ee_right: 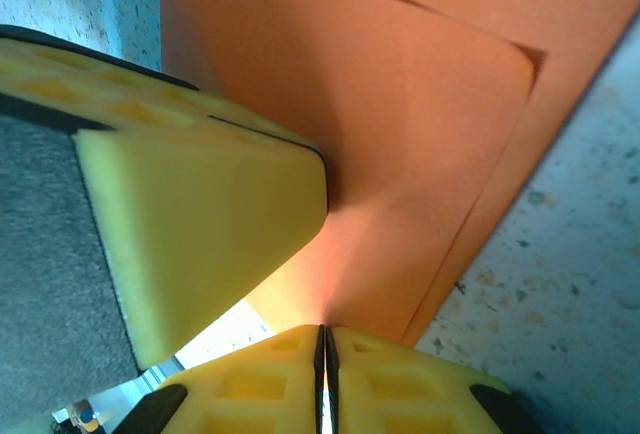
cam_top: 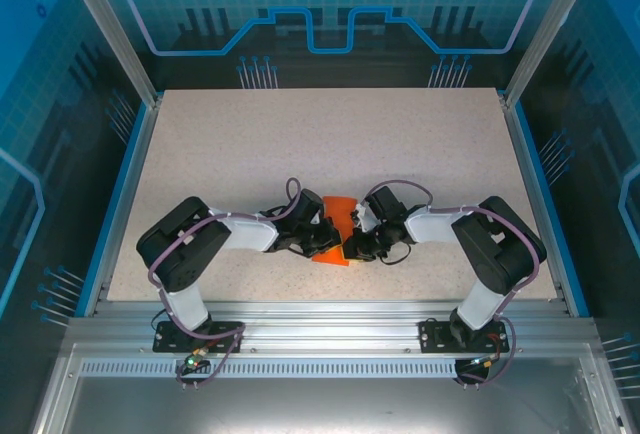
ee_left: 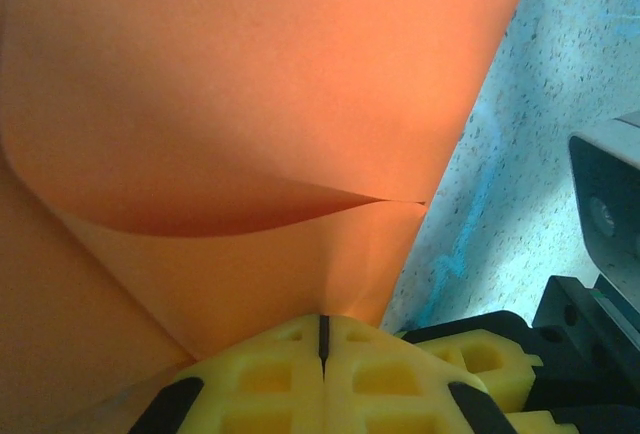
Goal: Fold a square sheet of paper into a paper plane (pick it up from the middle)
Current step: Fold the triangle a second time at the center of the table.
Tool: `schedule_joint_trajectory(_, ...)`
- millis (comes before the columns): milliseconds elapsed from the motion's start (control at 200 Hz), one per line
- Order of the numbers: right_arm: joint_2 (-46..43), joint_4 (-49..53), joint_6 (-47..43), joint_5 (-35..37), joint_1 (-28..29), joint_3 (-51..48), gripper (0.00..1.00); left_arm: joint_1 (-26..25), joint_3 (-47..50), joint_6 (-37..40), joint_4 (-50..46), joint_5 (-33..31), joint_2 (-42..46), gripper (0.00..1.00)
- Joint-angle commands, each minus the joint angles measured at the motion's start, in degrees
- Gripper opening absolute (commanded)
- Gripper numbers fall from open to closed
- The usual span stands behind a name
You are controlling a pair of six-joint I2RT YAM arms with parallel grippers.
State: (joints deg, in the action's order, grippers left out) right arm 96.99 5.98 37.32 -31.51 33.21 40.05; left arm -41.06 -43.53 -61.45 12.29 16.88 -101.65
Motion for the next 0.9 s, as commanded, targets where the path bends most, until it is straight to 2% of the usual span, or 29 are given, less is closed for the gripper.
schedule_joint_trajectory(0,2.8,4.2,-0.2,5.8,0.1,-2.1,0.12,-0.3,1.1,1.6,-0.9,-3.1,-0.7,0.00)
schedule_joint_trajectory(395,2.1,5.6,-0.8,6.3,0.2,-2.6,0.11,3.2,2.1,6.0,-3.4,-8.5,1.0,0.00)
schedule_joint_trajectory(895,1.6,5.5,-0.6,6.2,0.1,-2.5,0.11,7.4,4.4,10.6,0.6,-10.3,0.8,0.00)
